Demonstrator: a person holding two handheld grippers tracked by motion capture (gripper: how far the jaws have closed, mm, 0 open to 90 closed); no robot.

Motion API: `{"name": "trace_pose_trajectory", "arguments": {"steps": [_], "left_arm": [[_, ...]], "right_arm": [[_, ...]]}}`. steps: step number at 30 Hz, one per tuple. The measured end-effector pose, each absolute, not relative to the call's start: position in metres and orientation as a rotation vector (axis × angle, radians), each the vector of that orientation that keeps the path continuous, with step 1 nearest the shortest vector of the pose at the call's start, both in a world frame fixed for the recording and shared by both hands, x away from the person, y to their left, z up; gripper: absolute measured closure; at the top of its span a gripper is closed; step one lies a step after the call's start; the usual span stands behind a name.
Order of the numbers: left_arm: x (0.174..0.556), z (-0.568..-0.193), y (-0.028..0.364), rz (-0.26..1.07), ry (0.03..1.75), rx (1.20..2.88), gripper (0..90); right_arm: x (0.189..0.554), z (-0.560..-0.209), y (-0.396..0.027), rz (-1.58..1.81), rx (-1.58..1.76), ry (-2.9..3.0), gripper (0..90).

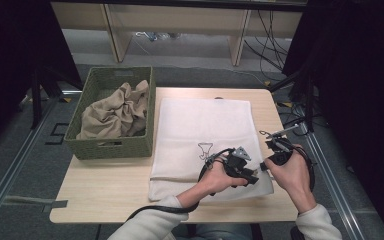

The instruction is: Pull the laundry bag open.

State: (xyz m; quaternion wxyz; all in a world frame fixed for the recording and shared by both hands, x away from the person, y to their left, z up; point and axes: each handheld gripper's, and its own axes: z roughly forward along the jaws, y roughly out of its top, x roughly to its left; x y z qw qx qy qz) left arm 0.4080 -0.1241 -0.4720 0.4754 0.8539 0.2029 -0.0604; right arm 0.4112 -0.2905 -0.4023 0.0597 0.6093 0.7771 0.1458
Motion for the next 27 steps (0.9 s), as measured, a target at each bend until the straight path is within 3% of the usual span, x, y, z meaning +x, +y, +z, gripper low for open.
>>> {"name": "trace_pose_trajectory", "arguments": {"steps": [7, 27], "left_arm": [[0.4118, -0.4751, -0.1258, -0.149, 0.554, 2.079, 63.9], [0.412, -0.4735, -0.1283, -0.105, 0.59, 2.147, 82.8]], "right_arm": [[0.4113, -0.4027, -0.2902, 0.43, 1.832, 2.354, 84.9], [0.4109, -0.4025, -0.2883, 0.437, 1.82, 2.355, 84.9]]}}
